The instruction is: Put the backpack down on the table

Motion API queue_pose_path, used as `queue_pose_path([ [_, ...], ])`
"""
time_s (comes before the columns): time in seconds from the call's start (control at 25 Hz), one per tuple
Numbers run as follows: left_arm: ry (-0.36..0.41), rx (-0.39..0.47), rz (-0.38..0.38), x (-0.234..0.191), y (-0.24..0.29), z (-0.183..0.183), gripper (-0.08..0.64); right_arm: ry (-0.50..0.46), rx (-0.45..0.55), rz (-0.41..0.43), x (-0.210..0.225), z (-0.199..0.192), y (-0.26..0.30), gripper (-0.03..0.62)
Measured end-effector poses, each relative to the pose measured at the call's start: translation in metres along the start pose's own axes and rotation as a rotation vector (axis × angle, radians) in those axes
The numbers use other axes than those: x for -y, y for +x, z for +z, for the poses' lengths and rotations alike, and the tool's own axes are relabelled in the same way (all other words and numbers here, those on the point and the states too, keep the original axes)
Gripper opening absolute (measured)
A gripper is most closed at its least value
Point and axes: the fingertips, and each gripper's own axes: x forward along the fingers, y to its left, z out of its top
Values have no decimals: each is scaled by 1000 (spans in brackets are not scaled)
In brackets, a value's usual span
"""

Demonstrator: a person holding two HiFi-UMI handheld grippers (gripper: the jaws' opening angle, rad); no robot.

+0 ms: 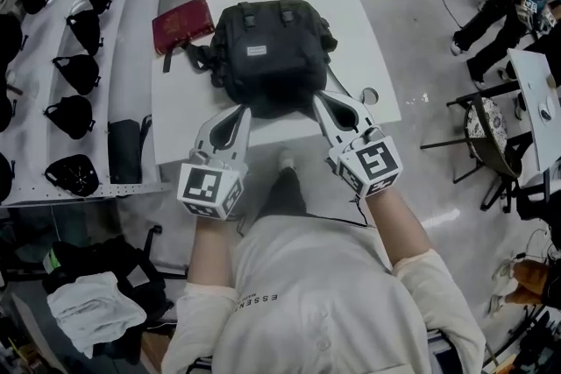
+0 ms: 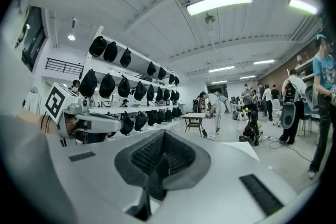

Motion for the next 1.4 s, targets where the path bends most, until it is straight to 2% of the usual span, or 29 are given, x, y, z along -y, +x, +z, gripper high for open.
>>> queue_pose_path([
  [0.16,21,10,-24,0,-12,7,3,-50,21,8,-11,9,-1,15],
  [0.36,53,43,-39,1,-26,22,3,-48,36,13,-18,16,-5,15],
  [0.6,50,74,-41,-2,-30,32,3,-74,67,27,-26,30,-4,14],
  [1.04,59,88,-30,-4,-36,36,3,-65,41,27,-33,27,-5,14],
  [1.4,95,56,-32,1,-37,34,3,-48,48,0,-29,29,-8,14],
])
